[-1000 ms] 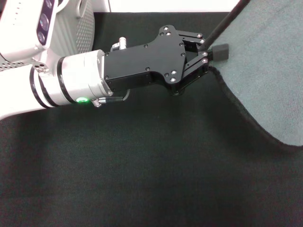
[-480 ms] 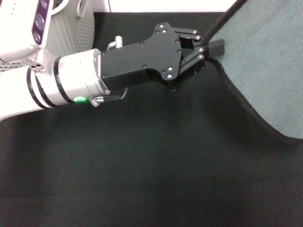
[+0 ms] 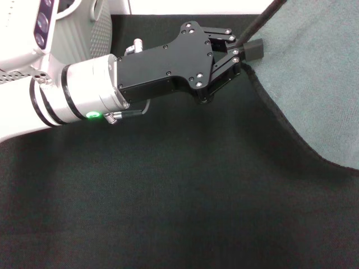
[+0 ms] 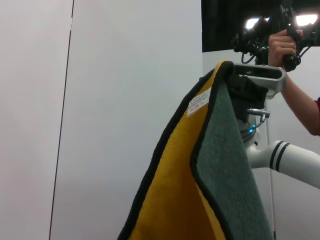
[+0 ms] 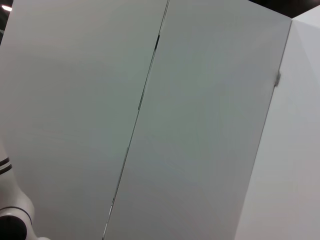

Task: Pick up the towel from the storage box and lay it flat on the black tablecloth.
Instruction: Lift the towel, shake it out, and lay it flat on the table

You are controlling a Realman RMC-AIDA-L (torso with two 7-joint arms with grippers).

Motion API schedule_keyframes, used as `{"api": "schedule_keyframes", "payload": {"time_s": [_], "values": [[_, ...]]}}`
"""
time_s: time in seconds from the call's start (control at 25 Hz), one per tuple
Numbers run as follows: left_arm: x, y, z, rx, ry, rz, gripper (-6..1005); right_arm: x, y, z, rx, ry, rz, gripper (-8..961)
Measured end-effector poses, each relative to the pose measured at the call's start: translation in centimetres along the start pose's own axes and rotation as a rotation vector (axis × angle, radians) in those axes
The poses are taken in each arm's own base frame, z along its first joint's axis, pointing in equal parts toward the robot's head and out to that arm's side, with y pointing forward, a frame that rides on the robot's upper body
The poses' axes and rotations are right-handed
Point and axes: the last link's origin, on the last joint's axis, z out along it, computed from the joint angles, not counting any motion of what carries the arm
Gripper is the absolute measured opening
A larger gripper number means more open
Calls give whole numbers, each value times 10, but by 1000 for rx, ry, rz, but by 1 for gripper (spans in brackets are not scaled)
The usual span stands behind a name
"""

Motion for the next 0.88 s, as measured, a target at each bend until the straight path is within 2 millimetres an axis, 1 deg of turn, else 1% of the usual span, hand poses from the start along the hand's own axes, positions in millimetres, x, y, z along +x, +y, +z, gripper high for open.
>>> {"api": "schedule_keyframes", "payload": {"time_s": [0.28,0.48,0.52,0.6,0.72,0.76,0.8,0.88], "values": [[1,0,0,1,6,-9,46,8,3,-3,17,-6,29,27],[8,0,-6,13,39,-7,37,28,3,-6,54,-14,106,28],[16,-1,-11,19,59,12,35,35,3,-7,67,-25,132,28],[23,0,-15,17,71,33,35,48,3,-8,86,-37,175,28],[38,1,-18,-5,74,80,35,79,5,-7,116,-59,275,28],[41,1,-19,-12,70,92,35,86,7,-7,122,-65,299,28],[47,2,-19,-23,65,106,35,101,10,-5,135,-83,343,28],[57,3,-18,-46,58,133,35,123,15,0,158,-112,399,28]]}}
